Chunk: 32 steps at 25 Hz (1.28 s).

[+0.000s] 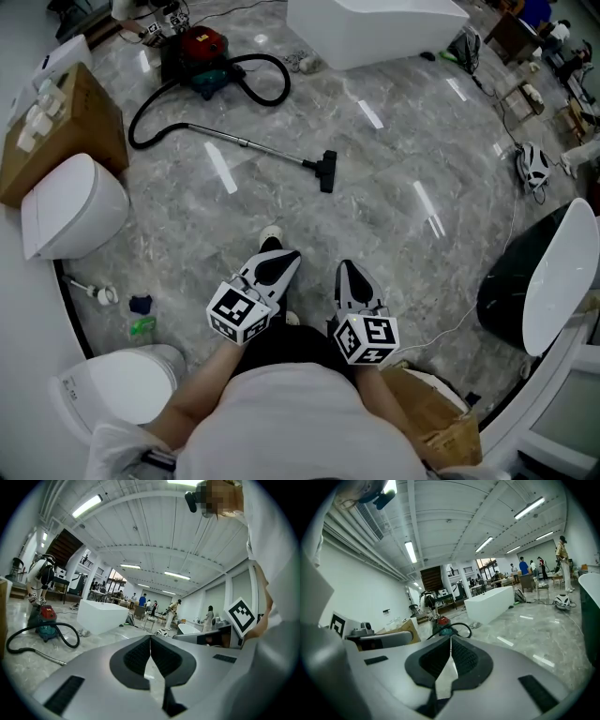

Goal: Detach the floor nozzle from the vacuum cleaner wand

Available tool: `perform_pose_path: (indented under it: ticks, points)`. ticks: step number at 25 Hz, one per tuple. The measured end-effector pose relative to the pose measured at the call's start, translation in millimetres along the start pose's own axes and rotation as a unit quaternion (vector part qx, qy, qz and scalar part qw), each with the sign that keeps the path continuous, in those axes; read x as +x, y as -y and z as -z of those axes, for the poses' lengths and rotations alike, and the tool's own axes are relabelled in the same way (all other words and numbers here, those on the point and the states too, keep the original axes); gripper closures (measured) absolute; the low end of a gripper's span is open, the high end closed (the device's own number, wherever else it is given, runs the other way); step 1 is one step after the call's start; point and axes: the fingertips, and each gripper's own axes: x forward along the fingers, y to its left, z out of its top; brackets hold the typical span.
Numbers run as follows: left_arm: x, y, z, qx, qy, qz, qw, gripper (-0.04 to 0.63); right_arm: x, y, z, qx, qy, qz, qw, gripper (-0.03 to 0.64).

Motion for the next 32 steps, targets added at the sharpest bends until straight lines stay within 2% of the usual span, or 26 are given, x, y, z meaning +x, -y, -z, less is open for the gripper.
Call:
perform_pose_path:
  ticks: [11,24,32]
  points:
    - [52,-72,-38,0.005,-0.015,0.026,0.9995,0.584,84,14,-38,0.016,-0.001,0.018,1.0,0.597]
    - [95,-167,-86,0.001,-0.017,0.027,0.9995,0.584,182,14,-88,0.018,-0.004,0.028,0.999,0.597]
    - [120,-233,-100,-0.005,-0.027,0.032,0.9991,0.584,249,12,-104,0.027,-0.01,0.032,0.999,0.597]
